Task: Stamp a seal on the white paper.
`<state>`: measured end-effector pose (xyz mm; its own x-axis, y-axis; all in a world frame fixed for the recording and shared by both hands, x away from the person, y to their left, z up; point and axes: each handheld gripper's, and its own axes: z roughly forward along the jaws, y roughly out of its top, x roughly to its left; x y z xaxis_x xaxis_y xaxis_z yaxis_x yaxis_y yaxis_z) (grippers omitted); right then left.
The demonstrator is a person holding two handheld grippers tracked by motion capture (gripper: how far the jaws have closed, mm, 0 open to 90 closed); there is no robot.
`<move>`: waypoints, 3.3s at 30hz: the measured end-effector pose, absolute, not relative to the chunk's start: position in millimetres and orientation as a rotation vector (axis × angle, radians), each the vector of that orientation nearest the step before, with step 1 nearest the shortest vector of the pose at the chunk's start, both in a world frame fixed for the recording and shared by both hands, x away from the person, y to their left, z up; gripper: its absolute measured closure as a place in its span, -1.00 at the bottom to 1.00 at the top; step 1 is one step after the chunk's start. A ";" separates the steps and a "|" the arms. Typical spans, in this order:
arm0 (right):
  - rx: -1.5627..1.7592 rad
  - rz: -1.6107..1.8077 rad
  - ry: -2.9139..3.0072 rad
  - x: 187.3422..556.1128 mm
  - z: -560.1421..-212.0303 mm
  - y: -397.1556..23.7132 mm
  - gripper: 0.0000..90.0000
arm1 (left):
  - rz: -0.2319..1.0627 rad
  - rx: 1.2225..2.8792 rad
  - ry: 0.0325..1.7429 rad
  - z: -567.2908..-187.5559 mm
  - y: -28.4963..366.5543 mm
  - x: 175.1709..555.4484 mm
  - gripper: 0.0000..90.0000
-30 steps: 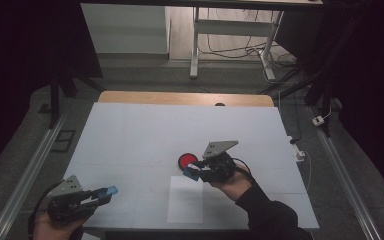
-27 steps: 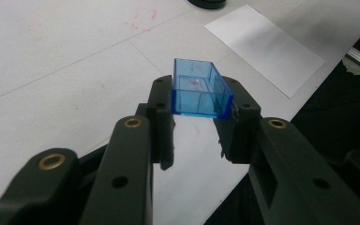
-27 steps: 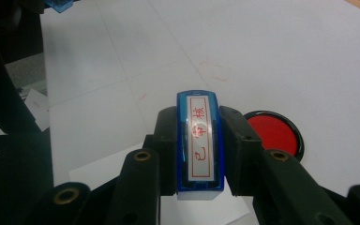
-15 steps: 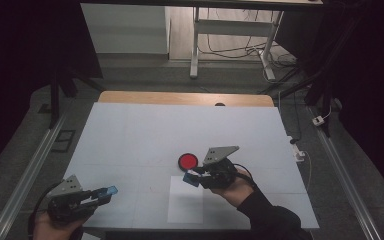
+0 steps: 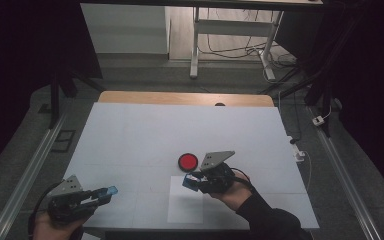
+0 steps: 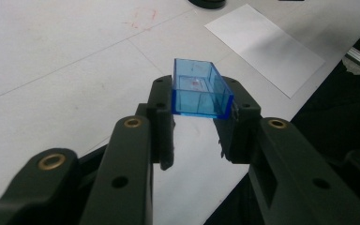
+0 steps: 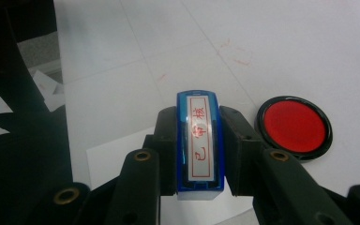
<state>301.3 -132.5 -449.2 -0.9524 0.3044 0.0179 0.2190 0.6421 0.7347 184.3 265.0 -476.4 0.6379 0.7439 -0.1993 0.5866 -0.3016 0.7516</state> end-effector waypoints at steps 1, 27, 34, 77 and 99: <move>0.441 1.210 2.750 301.0 -450.5 -131.7 0.55 | 0.233 2.007 1.040 -476.4 265.1 184.3 0.52; 0.395 1.094 2.825 302.3 -485.2 -112.8 0.55 | 0.231 2.007 1.042 -476.4 265.2 184.4 0.52; 0.397 1.072 2.834 303.2 -489.8 -111.2 0.55 | 0.231 2.007 1.042 -476.5 265.1 184.5 0.52; 0.336 1.021 2.784 294.8 -498.0 -108.8 0.57 | 0.230 2.011 1.043 -476.7 264.6 184.8 0.52; 0.442 1.109 2.826 305.5 -500.8 -114.0 0.57 | 0.227 2.013 1.044 -476.8 264.4 185.1 0.52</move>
<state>305.5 -114.0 -500.8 -0.9558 0.2919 0.0359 0.2385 0.6977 0.6756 185.1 264.4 -476.8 0.6372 0.7436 -0.2027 0.5923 -0.3042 0.7461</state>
